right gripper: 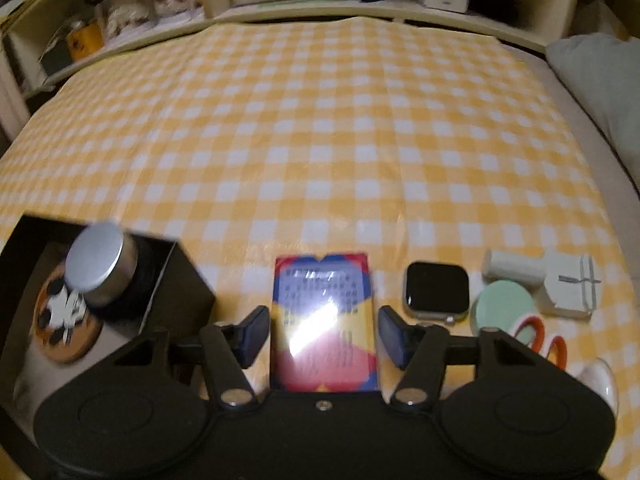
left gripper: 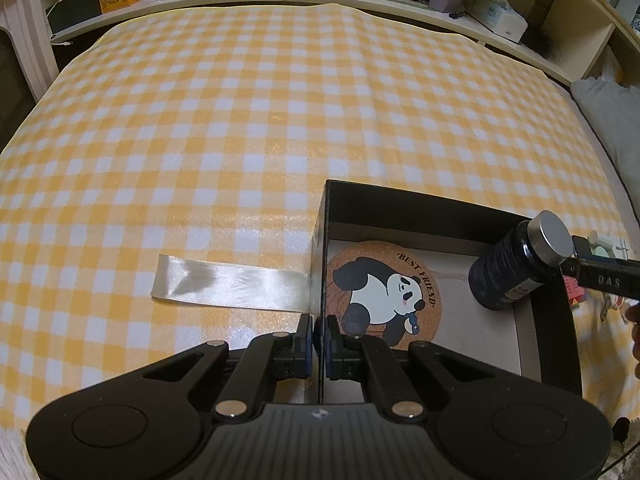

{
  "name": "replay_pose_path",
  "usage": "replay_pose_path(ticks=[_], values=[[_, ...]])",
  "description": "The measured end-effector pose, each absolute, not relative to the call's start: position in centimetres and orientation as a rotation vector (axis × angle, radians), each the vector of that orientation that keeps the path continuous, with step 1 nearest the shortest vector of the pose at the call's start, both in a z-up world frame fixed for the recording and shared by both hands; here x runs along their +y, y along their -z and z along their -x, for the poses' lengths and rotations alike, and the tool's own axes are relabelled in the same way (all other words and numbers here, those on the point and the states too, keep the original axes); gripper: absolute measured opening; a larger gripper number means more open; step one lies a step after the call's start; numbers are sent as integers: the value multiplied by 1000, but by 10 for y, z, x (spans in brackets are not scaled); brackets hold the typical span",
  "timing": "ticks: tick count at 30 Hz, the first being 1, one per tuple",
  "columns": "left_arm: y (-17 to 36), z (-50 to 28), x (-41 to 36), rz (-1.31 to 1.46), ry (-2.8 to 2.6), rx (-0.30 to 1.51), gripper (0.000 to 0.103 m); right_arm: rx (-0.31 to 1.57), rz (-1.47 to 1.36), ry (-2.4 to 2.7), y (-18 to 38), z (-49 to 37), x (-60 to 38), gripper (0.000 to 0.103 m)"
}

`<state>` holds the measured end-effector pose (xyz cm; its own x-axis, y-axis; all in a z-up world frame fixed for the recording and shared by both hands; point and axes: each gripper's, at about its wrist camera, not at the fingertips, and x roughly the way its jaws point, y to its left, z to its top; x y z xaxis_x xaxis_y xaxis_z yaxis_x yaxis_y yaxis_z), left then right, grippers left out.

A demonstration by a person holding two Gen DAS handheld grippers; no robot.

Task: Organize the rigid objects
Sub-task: 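Close the right tool on the colourful card box and lift it, then lower the card box into the black box beside the coaster and release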

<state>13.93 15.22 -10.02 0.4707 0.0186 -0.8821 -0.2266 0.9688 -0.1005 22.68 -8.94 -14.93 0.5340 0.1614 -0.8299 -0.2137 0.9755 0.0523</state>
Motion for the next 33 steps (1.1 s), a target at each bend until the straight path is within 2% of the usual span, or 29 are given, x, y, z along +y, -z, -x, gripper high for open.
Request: replay_pose_path(ticks=[5, 8, 10, 15, 22, 33], values=[[103, -141, 151, 213, -152, 1074, 6, 985, 83, -220, 153, -237, -83, 68], [104, -141, 151, 211, -150, 1074, 6, 992, 68, -219, 157, -238, -85, 67], [104, -141, 151, 211, -150, 1074, 6, 992, 68, -231, 159, -240, -85, 61], [104, -141, 151, 209, -151, 1073, 6, 1010, 166, -234, 167, -244, -67, 62], [104, -141, 151, 202, -152, 1072, 5, 1013, 83, -195, 163, -238, -73, 60], [110, -144, 143, 146, -172, 1058, 5, 962, -101, -123, 109, -211, -99, 60]])
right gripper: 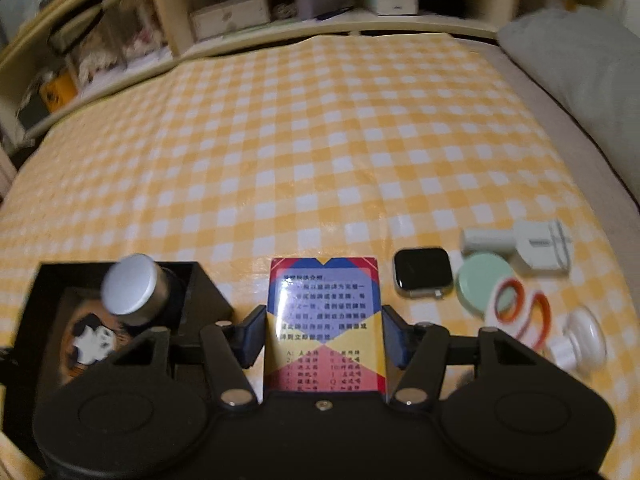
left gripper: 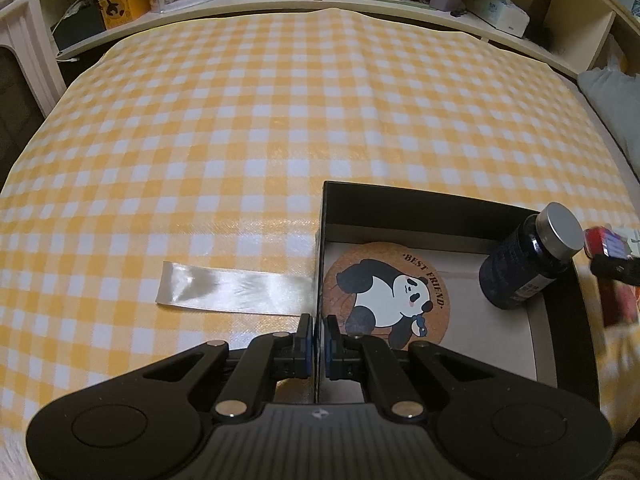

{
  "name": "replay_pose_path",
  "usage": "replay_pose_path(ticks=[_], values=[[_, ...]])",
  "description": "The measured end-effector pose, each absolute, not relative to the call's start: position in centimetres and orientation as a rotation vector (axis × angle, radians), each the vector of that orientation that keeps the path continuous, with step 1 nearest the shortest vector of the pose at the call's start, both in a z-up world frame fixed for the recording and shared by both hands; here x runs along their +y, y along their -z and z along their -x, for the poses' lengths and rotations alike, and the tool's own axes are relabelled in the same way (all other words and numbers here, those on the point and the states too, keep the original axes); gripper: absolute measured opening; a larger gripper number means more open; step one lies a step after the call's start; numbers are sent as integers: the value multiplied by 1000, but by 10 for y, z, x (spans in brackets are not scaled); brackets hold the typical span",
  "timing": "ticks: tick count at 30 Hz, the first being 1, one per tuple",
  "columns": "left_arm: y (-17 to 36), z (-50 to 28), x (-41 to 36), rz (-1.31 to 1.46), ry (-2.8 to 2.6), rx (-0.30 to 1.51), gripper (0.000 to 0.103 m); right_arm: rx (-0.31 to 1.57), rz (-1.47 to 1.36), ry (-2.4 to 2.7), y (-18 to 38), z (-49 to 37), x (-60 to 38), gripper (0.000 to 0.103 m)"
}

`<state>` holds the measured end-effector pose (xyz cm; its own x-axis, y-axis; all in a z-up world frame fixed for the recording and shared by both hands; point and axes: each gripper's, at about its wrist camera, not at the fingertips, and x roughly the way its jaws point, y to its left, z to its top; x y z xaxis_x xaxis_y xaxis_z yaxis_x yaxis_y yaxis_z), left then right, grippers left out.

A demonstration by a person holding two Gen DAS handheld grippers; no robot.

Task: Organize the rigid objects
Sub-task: 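Lower the card box into the black box beside the coaster and release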

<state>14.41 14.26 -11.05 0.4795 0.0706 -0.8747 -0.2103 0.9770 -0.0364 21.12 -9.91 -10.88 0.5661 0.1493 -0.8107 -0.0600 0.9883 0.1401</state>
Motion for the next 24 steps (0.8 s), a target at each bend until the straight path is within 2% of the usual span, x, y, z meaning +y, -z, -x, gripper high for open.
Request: replay_pose_path(ticks=[9, 24], values=[[112, -144, 142, 147, -168, 1058, 6, 959, -278, -152, 87, -153, -75, 60], [108, -141, 146, 152, -168, 1059, 6, 954, -239, -246, 89, -127, -17, 60]])
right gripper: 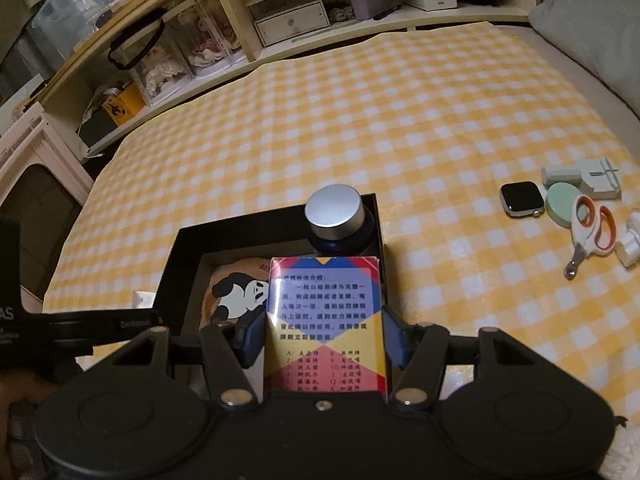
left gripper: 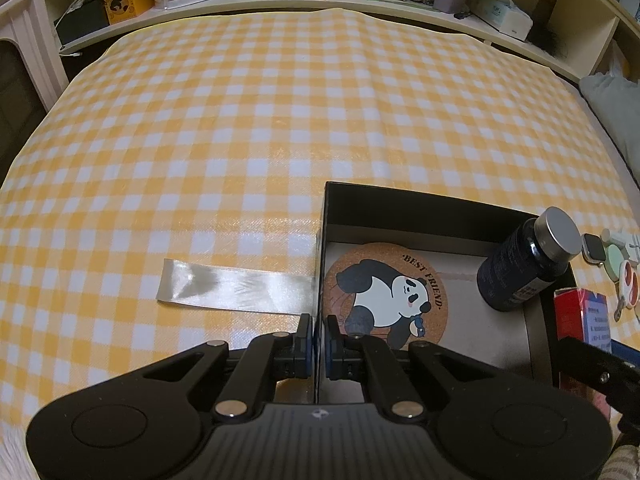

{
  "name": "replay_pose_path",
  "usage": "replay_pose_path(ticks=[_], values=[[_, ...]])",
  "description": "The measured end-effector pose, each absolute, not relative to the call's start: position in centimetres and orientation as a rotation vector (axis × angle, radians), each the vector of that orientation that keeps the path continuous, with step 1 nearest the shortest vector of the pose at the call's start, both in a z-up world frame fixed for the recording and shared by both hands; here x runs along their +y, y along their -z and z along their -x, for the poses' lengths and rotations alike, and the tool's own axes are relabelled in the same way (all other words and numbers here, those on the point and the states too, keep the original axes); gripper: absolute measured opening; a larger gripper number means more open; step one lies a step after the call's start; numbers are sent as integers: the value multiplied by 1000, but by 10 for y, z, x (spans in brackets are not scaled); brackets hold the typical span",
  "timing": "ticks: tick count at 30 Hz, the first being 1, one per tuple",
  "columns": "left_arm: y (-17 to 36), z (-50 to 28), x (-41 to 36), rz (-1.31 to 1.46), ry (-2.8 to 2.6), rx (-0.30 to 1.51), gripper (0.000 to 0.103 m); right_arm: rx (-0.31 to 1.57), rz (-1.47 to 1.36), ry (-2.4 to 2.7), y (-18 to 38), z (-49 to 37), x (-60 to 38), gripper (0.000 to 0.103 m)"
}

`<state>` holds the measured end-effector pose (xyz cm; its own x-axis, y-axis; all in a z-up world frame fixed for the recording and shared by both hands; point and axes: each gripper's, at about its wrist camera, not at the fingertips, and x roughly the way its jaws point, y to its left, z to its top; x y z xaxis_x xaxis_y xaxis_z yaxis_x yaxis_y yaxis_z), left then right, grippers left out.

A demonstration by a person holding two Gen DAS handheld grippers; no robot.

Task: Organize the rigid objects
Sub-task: 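Lower the card box into the black box beside the coaster and release, then move the right tool back toward the smartwatch and remaining items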

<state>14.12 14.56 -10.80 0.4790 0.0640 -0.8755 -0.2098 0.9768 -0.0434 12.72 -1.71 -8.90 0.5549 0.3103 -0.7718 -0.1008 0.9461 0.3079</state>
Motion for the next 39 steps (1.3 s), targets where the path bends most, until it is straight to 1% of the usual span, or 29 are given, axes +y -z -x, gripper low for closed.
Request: replay_pose_path(ticks=[5, 9, 16, 19, 21, 32, 39], values=[[108, -141, 146, 155, -168, 1058, 6, 946, -254, -243, 91, -130, -14, 60], [108, -141, 146, 152, -168, 1059, 6, 943, -199, -220, 94, -129, -7, 60], [106, -141, 146, 152, -168, 1060, 7, 991, -188, -198, 100, -130, -4, 61], [105, -140, 146, 155, -167, 1061, 8, 975, -163, -201, 97, -128, -2, 65], [106, -141, 146, 153, -169, 1060, 8, 968, -153, -203, 95, -126, -1, 66], [105, -141, 146, 154, -170, 1059, 8, 969, -133, -213, 92, -124, 0, 66], [105, -141, 147, 155, -170, 1059, 8, 892, -128, -211, 70, -124, -10, 73]])
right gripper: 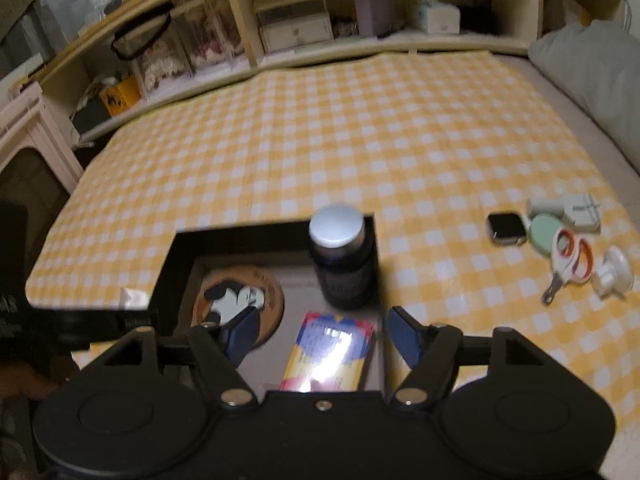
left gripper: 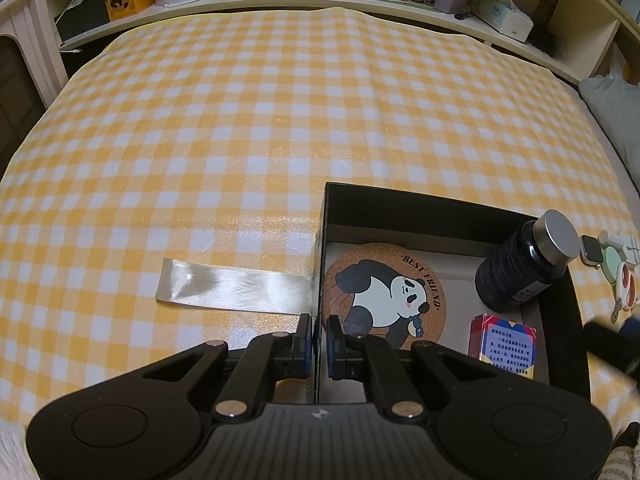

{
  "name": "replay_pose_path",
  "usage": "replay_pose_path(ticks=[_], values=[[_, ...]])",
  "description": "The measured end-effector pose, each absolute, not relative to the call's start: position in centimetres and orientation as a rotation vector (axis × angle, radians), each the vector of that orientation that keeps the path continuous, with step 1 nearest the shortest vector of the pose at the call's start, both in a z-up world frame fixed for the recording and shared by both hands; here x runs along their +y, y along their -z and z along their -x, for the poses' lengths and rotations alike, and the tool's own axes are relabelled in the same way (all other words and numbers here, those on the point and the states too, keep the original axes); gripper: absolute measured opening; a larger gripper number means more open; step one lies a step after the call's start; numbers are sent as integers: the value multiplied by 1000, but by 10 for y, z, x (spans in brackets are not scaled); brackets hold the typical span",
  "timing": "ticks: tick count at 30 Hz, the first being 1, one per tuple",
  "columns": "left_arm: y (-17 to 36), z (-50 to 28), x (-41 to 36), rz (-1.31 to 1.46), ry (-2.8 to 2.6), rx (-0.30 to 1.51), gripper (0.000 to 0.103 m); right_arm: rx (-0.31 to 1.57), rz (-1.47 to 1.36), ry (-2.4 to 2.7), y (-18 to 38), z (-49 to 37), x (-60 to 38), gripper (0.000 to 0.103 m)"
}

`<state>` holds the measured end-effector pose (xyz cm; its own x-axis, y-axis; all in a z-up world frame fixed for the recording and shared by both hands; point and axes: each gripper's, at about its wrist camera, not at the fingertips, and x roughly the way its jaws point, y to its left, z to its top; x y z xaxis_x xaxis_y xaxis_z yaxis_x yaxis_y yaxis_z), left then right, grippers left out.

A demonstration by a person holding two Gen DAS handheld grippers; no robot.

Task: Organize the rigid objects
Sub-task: 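Move the right tool back toward the smartwatch and remaining items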

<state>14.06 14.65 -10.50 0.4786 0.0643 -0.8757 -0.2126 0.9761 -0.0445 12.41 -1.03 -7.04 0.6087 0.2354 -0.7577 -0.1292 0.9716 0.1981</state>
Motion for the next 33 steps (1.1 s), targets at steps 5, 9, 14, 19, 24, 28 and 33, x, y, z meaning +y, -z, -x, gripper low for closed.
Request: replay_pose_path(ticks=[5, 9, 14, 19, 24, 28, 33], values=[[105, -141, 145, 155, -170, 1060, 8, 798, -112, -121, 57, -133, -35, 76], [105, -141, 145, 155, -170, 1060, 8, 740, -155, -29, 57, -143, -67, 81], [105, -141, 145, 155, -170, 1060, 8, 692, -189, 97, 65, -154, -102, 85], [105, -141, 146, 156, -170, 1060, 8, 692, -243, 255, 85, -163, -134, 95], [105, -141, 146, 155, -170, 1060, 8, 749, -359, 441, 115, -165, -172, 93], [104, -141, 146, 155, -170, 1061, 8, 787, -572, 545, 142, -156, -206, 76], [105, -141, 145, 152, -170, 1061, 8, 738, -762, 586, 166, -145, -230, 56]])
